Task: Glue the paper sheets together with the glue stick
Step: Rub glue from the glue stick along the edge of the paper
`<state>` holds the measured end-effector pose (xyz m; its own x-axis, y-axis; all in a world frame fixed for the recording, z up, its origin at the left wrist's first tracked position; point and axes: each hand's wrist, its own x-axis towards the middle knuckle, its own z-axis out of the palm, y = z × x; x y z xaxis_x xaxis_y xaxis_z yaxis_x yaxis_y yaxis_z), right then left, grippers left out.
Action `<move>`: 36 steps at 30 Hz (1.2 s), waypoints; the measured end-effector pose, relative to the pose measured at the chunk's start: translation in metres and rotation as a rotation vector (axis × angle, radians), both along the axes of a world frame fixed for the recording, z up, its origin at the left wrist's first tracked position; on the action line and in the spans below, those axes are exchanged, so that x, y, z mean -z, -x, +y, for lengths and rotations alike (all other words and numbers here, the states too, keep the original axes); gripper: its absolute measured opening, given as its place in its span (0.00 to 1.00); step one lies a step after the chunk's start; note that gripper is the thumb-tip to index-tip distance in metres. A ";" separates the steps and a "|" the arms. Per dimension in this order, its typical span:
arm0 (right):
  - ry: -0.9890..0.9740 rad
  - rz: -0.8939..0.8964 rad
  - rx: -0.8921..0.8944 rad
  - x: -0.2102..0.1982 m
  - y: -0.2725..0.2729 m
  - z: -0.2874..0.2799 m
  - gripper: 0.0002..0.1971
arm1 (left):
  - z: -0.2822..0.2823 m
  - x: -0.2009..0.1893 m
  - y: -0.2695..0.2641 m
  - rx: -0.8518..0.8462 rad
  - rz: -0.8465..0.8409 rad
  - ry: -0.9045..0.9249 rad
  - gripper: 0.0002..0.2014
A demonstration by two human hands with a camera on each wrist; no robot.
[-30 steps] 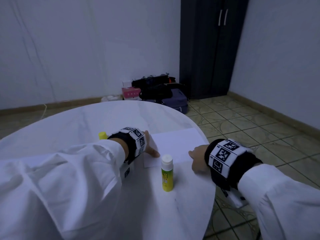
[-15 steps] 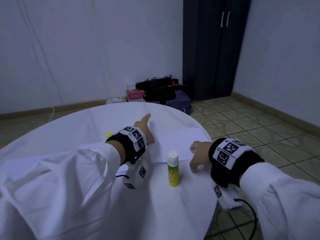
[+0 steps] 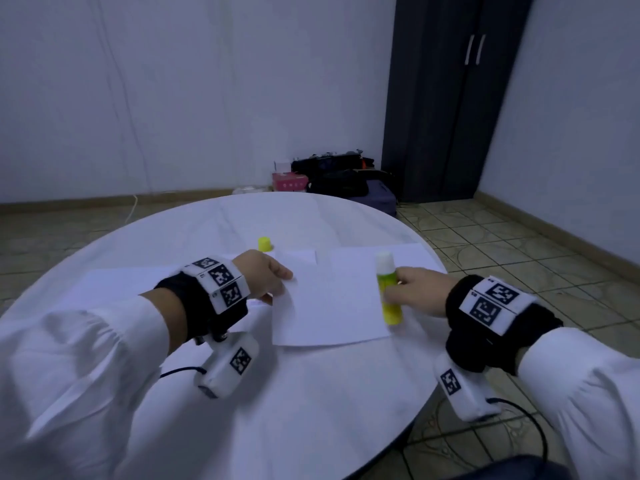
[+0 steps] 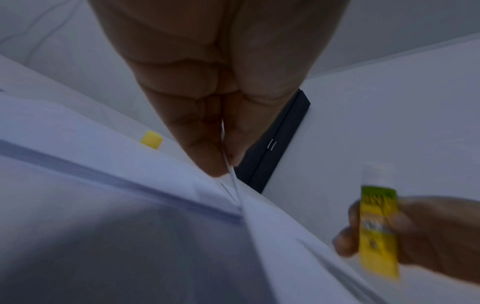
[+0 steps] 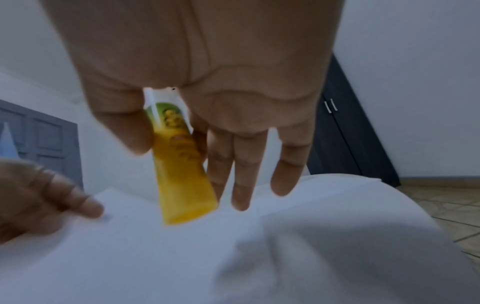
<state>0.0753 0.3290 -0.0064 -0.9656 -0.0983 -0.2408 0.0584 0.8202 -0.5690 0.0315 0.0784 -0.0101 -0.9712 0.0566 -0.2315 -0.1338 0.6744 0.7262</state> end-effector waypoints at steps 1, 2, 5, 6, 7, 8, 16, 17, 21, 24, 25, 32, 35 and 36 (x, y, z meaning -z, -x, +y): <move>0.062 0.000 0.031 -0.002 -0.003 -0.003 0.06 | -0.011 0.003 -0.011 0.029 -0.041 0.018 0.17; 0.111 -0.008 0.054 -0.004 -0.004 -0.007 0.05 | -0.022 0.005 -0.023 0.065 -0.083 0.044 0.18; 0.130 0.004 0.108 -0.008 -0.004 -0.022 0.05 | -0.051 0.018 -0.051 0.180 -0.150 0.221 0.22; 0.114 0.007 0.122 -0.008 -0.004 -0.028 0.06 | -0.058 0.022 -0.057 0.210 -0.150 0.298 0.24; 0.096 0.010 0.134 -0.008 -0.003 -0.037 0.08 | -0.064 0.025 -0.063 0.236 -0.138 0.387 0.27; 0.083 0.018 0.142 -0.007 -0.003 -0.045 0.11 | -0.068 0.027 -0.068 0.258 -0.117 0.475 0.30; 0.139 0.251 -0.008 -0.011 0.001 -0.126 0.11 | -0.086 0.033 -0.094 0.381 0.098 0.797 0.22; 0.144 0.257 -0.015 -0.009 0.001 -0.136 0.12 | -0.087 0.033 -0.096 0.425 0.108 0.840 0.18; 0.017 0.277 -0.090 -0.001 0.005 -0.177 0.14 | -0.093 0.036 -0.099 0.548 0.105 0.975 0.21; -0.028 0.265 -0.143 0.004 0.010 -0.203 0.14 | -0.095 0.037 -0.098 0.578 0.103 1.005 0.27; -0.044 0.258 -0.154 0.006 0.012 -0.210 0.14 | -0.094 0.037 -0.098 0.579 0.104 1.010 0.28; -0.131 0.215 -0.188 0.015 0.020 -0.210 0.13 | -0.091 0.037 -0.091 0.592 0.124 1.007 0.31; -0.175 0.245 -0.168 0.013 0.021 -0.187 0.11 | -0.090 0.036 -0.087 0.577 0.114 0.997 0.34; -0.191 0.255 -0.149 0.011 0.021 -0.178 0.10 | -0.090 0.036 -0.086 0.573 0.106 0.991 0.34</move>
